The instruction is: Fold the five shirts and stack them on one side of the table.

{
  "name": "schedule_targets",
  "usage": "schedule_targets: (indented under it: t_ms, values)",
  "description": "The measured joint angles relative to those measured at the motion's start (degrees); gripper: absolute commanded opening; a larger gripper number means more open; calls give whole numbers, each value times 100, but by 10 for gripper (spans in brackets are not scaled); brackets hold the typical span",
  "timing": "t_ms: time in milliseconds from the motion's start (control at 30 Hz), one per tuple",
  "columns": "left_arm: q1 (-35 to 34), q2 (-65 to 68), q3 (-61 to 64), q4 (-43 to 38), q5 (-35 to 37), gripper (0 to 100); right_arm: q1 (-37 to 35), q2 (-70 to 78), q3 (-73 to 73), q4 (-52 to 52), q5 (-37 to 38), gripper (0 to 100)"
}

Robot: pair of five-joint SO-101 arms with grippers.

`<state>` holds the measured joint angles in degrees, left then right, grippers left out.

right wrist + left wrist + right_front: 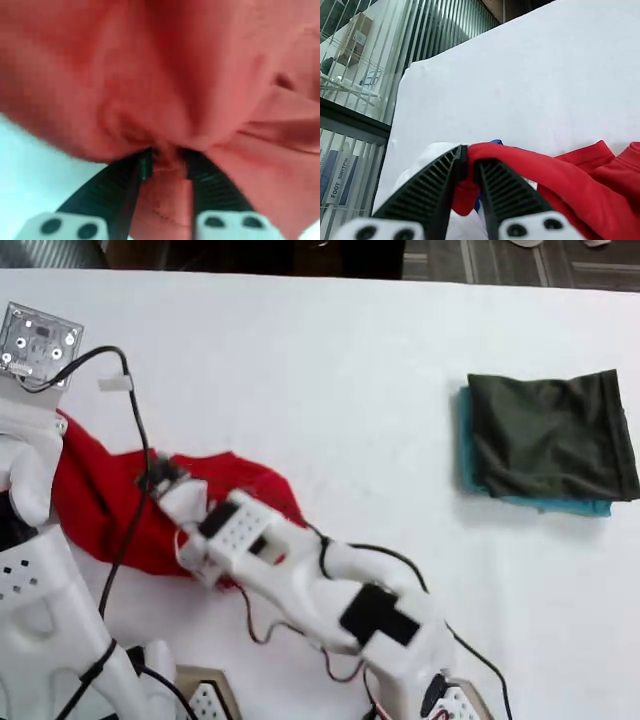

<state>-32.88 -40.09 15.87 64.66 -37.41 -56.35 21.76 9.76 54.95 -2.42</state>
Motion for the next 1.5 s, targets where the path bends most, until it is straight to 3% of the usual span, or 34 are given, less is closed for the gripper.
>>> schedule_targets:
  t_ms: [200,400,533,700,833,900,1100,1267,1500]
  values:
    - [0,0,0,0,18,26,844,70,-220,202,-105,22]
    - [53,0,9,114,844,26,2119,-941,-220,510,448,22]
    - [712,0,369,97,1081,26,2769,-1837,-132,862,844,22]
    - [1811,0,1371,-554,1125,26,3508,-2892,229,1486,1248,22]
    - [1908,0,2145,-1301,1125,26,4035,-3780,457,1714,1451,22]
    - [1670,0,2374,-1591,1125,26,3974,-4088,633,1741,1468,40]
    - [281,0,2532,-2136,1125,26,2857,-3807,958,1530,1178,255]
    - [-747,0,2998,-2418,1398,26,2198,-2734,923,1169,1169,258]
    - [-1152,9,3596,-2892,1486,26,1046,-1099,229,993,1169,259]
